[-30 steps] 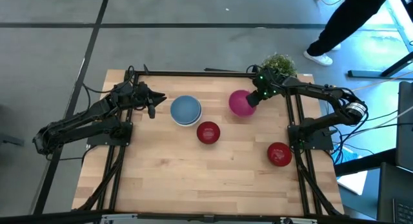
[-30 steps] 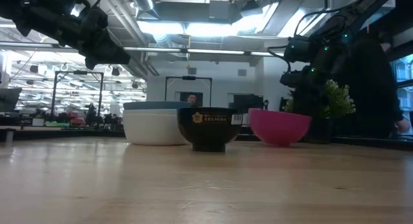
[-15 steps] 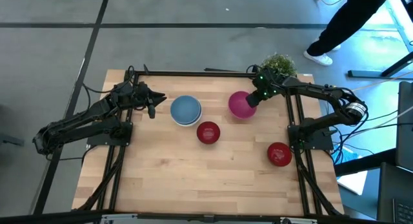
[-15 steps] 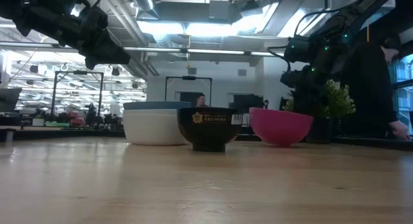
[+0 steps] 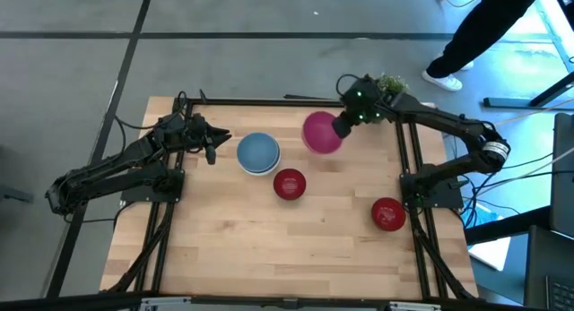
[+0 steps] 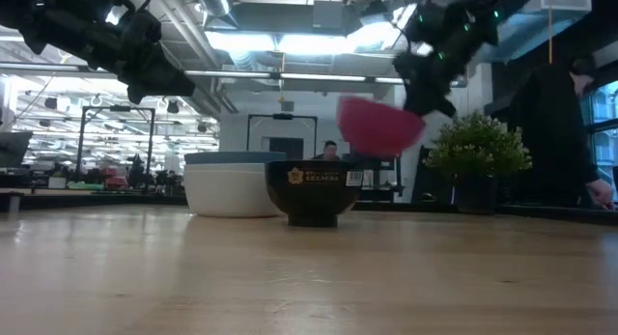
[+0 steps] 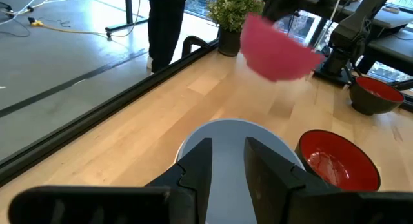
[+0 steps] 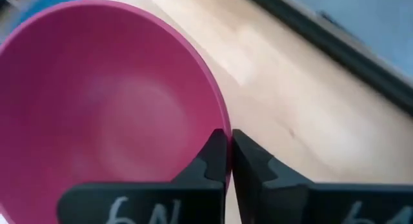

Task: Nest bowls inside each other
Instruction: Stack the pink bowl into the blue bowl

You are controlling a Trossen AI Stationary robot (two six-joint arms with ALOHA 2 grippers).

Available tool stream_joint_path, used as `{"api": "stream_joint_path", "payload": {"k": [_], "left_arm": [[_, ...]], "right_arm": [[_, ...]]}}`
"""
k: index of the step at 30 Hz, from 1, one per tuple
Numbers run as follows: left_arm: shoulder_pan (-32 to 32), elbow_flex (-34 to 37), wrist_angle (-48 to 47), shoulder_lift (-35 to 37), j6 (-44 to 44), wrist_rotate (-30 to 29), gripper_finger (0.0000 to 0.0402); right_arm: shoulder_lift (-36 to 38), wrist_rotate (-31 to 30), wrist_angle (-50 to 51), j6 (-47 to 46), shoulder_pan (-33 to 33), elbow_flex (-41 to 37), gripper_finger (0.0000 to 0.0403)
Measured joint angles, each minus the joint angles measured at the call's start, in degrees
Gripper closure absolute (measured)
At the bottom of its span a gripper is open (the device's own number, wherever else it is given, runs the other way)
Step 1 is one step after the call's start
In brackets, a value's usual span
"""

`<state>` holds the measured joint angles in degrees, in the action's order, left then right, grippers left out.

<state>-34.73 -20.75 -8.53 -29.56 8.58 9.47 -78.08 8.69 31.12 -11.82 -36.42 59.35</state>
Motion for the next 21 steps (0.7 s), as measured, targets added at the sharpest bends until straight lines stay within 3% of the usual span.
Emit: {"api": "stream_joint_path", "payload": {"k": [7, 21], "left_arm": [[0.0, 0.0, -0.01, 0.0, -0.07, 0.02, 0.0317], [0.01, 0.0, -0.01, 0.01, -1.67, 4.93, 0.0317]], "right_arm": [[-4.07, -0.02, 2.57, -1.14, 4.54, 12.12, 0.0393], [-26.86, 3.04, 8.76, 3.32, 13.45, 36.58, 0.0393]]}}
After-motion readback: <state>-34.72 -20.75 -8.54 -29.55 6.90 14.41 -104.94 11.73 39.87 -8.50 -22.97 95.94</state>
